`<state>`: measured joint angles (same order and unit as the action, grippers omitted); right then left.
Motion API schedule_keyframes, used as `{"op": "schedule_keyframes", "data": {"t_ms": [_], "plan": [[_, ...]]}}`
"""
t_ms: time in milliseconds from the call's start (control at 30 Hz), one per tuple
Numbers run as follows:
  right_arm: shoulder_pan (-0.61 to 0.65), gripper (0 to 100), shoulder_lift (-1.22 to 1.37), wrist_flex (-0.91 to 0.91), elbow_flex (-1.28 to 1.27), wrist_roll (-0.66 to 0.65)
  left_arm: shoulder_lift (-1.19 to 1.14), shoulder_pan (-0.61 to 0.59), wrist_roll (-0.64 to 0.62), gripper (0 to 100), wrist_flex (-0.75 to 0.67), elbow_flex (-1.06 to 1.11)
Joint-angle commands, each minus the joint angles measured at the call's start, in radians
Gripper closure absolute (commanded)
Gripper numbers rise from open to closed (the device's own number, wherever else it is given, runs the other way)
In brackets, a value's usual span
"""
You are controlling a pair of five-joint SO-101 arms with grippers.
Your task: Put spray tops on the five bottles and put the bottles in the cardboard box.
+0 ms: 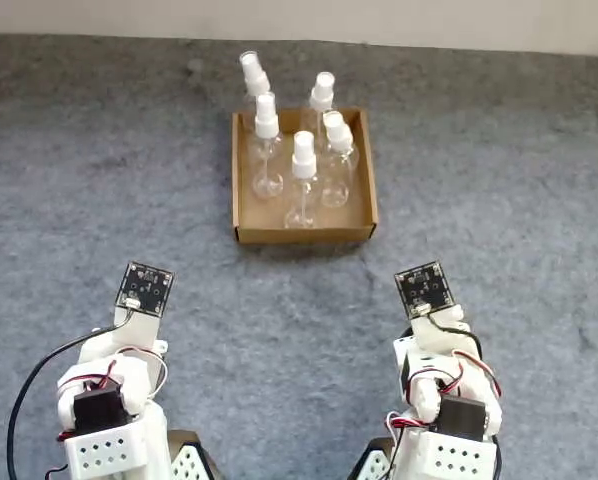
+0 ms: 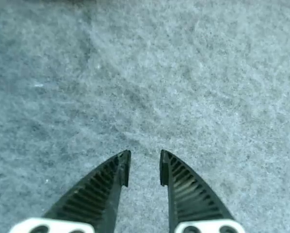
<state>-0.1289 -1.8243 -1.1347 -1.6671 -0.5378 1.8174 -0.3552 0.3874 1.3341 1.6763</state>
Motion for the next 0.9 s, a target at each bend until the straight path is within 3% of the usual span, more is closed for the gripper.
{"op": "schedule_keyframes", "data": {"t_ms": [0, 133, 333, 600, 867], "plan": [[-0.010, 92.6, -0.010, -0.004, -0.157, -0.008, 0.005, 0.045, 0.002, 99, 0.008, 0.019], [-0.010, 92.6, -0.010, -0.004, -0.157, -0.008, 0.005, 0.153, 0.002, 99, 0.008, 0.019], [-0.010, 92.6, -0.010, -0.004, -0.157, -0.008, 0.007, 0.199, 0.002, 99, 0.008, 0.019], [-0.010, 92.6, -0.010, -0.004, -0.157, -0.008, 0.005, 0.415, 0.002, 99, 0.008, 0.019], [-0.010, 92.6, -0.010, -0.004, -0.157, -0.008, 0.005, 0.438, 0.002, 99, 0.008, 0.019]]}}
